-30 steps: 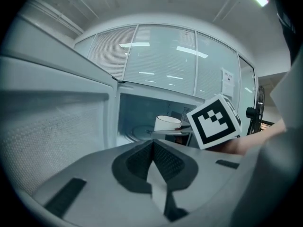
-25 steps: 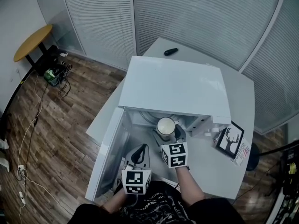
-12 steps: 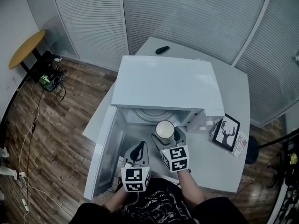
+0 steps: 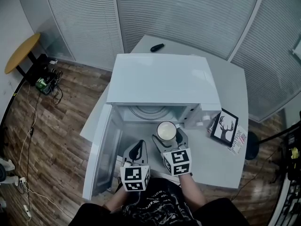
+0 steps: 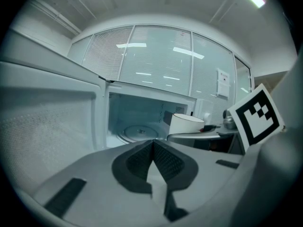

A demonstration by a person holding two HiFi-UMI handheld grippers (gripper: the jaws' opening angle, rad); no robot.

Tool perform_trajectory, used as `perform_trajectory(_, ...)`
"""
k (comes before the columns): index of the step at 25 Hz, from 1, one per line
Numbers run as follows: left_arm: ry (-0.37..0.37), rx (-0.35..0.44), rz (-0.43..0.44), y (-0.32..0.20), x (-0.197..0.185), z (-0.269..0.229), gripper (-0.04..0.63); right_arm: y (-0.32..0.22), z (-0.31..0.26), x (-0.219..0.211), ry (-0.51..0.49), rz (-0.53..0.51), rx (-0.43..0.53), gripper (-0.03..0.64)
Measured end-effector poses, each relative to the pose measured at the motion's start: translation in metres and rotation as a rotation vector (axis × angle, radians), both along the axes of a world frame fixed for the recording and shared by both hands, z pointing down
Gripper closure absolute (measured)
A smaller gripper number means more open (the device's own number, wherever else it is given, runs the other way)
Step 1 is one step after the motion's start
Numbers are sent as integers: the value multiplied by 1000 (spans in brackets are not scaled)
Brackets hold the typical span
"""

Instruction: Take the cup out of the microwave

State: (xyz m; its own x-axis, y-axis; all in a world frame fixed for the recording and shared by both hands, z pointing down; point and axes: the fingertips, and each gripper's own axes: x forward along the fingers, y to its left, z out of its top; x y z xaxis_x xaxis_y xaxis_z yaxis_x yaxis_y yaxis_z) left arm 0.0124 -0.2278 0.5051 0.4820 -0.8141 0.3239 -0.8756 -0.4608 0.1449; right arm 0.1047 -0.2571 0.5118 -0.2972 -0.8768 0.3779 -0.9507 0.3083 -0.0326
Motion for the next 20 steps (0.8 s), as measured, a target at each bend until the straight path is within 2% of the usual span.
perform_trajectory(12, -2, 17, 13, 21, 15, -4, 589, 40, -18, 30, -17, 75, 40, 239)
perform_trajectory(20, -24, 75, 32, 34, 26, -21, 589, 68, -32, 58, -23, 151, 83, 239)
